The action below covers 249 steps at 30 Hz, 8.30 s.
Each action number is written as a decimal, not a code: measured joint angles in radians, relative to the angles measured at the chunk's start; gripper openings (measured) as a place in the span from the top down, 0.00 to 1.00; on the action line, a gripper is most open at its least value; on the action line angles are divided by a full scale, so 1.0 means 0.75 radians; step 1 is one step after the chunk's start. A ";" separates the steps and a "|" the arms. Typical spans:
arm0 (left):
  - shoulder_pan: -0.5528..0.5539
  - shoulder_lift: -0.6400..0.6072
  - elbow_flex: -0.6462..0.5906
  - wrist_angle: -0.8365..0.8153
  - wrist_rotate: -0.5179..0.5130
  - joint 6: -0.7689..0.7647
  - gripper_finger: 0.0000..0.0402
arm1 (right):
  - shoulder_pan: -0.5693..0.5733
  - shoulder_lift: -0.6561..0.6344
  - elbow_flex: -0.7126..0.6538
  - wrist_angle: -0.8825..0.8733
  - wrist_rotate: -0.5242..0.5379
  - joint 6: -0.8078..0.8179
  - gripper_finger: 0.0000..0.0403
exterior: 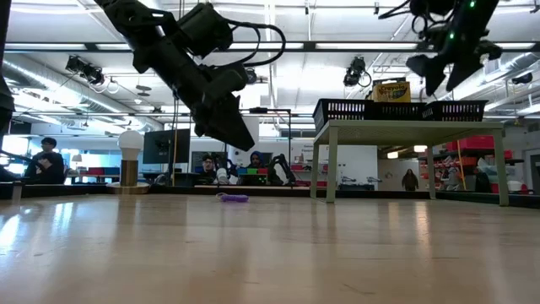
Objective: Pick & Place Office Desk Supplies
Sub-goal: Put the orange rubber band into the right black basket on the shelf, then put the purple spring keychain into the left black basket on the shelf, then return to Home Position
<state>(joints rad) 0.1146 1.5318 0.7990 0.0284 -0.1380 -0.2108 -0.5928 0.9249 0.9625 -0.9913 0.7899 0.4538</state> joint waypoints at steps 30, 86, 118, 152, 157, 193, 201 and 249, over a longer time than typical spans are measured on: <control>0.041 0.001 0.001 -0.049 0.061 -0.061 0.68 | -0.360 0.306 0.301 -0.431 -0.270 0.115 0.36; 0.285 0.256 0.018 -0.004 -0.020 0.019 0.97 | 1.766 0.463 -0.076 0.045 0.286 0.782 0.99; 0.136 0.224 0.743 0.088 -0.414 0.216 0.97 | 1.725 0.463 -0.663 0.945 0.329 0.699 0.98; 0.247 0.506 1.184 -0.208 -0.209 0.370 0.65 | 1.719 0.463 -0.663 0.953 0.327 0.664 0.98; 0.207 0.417 1.181 -0.545 -0.270 0.462 0.71 | 1.719 0.463 -0.663 0.952 0.326 0.617 0.98; 0.050 -0.193 0.008 0.384 0.191 0.533 0.97 | 1.208 0.039 -1.086 1.835 -0.577 -0.493 1.00; 0.058 -0.451 -0.359 0.638 0.215 0.467 0.97 | 1.152 -0.254 -1.223 1.835 -0.676 -0.576 1.00; 0.094 -2.042 -1.056 0.197 0.305 0.307 0.97 | 0.999 -1.231 -1.264 1.362 -0.674 -0.780 1.00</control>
<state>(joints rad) 0.1848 0.0003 0.0071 0.1764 0.0906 0.0193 0.1566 0.0017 0.0147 0.0305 0.2846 -0.1314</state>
